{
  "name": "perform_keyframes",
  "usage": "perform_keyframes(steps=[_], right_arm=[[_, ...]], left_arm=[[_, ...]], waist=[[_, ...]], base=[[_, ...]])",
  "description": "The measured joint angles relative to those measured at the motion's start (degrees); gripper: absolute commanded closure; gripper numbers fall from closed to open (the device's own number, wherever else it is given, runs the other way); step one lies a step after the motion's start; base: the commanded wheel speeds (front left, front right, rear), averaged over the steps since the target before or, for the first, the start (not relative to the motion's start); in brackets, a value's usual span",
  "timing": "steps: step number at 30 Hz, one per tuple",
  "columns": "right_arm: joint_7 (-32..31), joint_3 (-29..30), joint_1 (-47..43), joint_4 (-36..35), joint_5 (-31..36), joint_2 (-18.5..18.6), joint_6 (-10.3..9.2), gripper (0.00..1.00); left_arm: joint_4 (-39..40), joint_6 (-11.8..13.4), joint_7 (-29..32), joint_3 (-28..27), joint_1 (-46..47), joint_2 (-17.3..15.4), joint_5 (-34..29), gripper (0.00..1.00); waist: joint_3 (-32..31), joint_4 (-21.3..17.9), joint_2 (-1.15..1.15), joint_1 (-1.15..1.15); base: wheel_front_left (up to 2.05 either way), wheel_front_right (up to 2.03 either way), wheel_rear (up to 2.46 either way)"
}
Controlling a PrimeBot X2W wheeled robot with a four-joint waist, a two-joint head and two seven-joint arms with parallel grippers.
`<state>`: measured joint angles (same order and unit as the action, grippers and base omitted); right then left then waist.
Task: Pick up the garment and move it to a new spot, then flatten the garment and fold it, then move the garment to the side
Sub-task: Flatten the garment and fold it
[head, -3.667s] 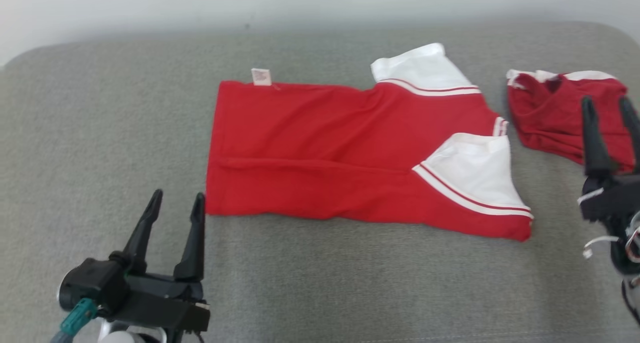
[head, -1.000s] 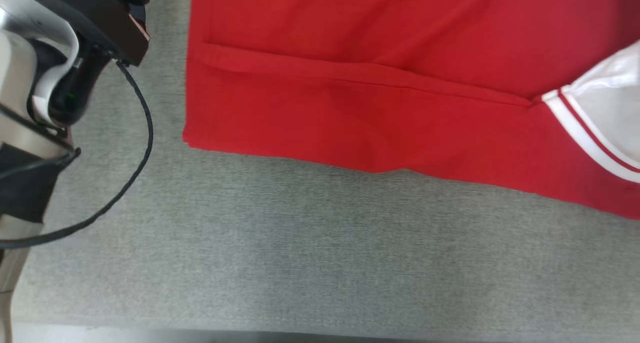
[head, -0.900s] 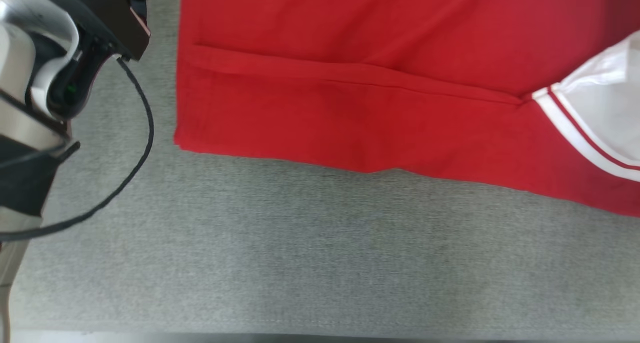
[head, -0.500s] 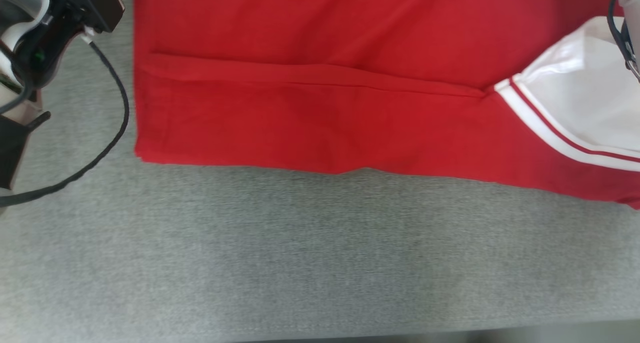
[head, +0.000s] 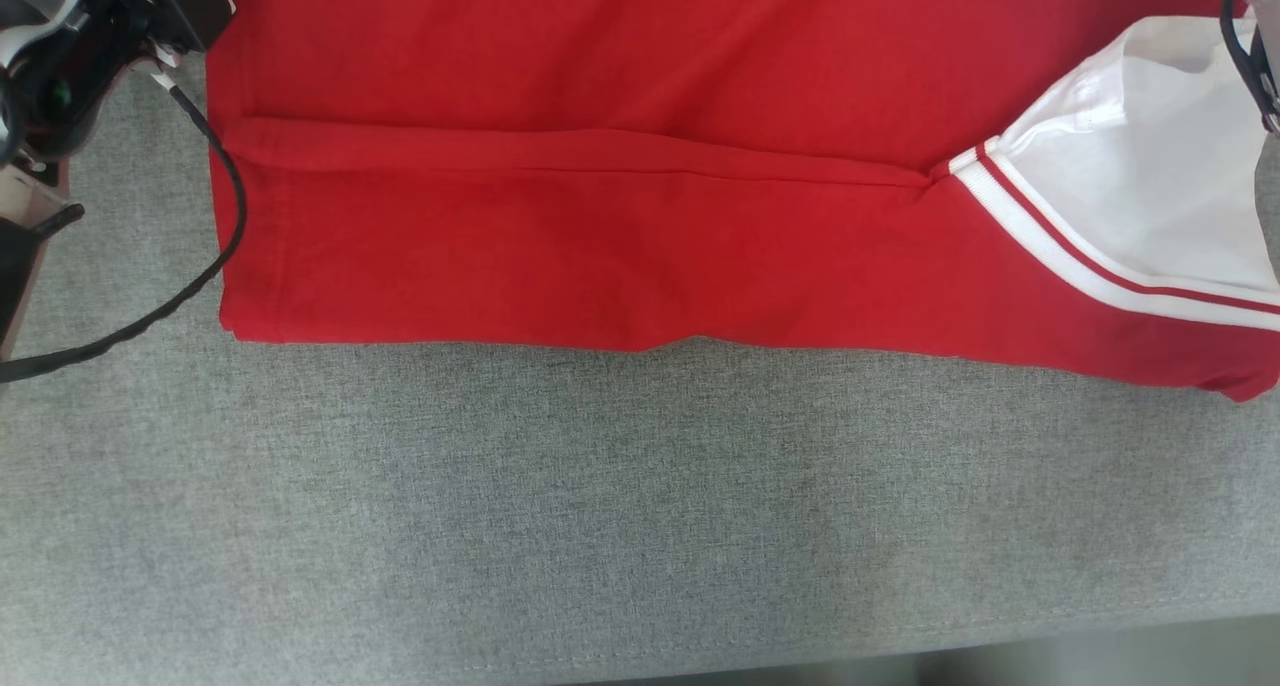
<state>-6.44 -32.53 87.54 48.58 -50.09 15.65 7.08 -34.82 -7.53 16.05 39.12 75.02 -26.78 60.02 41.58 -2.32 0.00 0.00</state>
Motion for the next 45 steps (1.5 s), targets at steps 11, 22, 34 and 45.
perform_keyframes(steps=[11,22,34,45], right_arm=[[2.1,-5.3,-1.5,-3.4,-2.6,2.6,0.00,1.00],[6.6,-10.8,-5.9,-7.1,-5.5,6.6,0.01,1.00],[10.9,-14.8,-8.6,-9.3,-9.1,10.9,0.01,1.00],[15.0,-19.2,-12.7,-10.9,-12.0,12.6,0.04,1.00]], left_arm=[[-1.3,0.0,-0.6,2.1,0.9,-0.2,2.4,1.00],[1.2,0.0,-4.3,5.5,-2.4,-3.1,5.1,1.00],[2.9,0.0,-7.6,7.8,-5.4,-5.0,8.4,1.00],[5.5,0.0,-9.7,11.3,-8.4,-6.0,10.7,1.00]], waist=[[-1.3,0.3,-0.01,0.00],[-4.8,0.3,-0.01,0.00],[-8.2,-0.2,-0.01,0.00],[-11.1,-0.1,-0.01,-0.01]], base=[[0.00,0.00,0.00],[0.00,0.00,0.00],[0.00,0.00,0.00],[0.00,0.00,0.00]])
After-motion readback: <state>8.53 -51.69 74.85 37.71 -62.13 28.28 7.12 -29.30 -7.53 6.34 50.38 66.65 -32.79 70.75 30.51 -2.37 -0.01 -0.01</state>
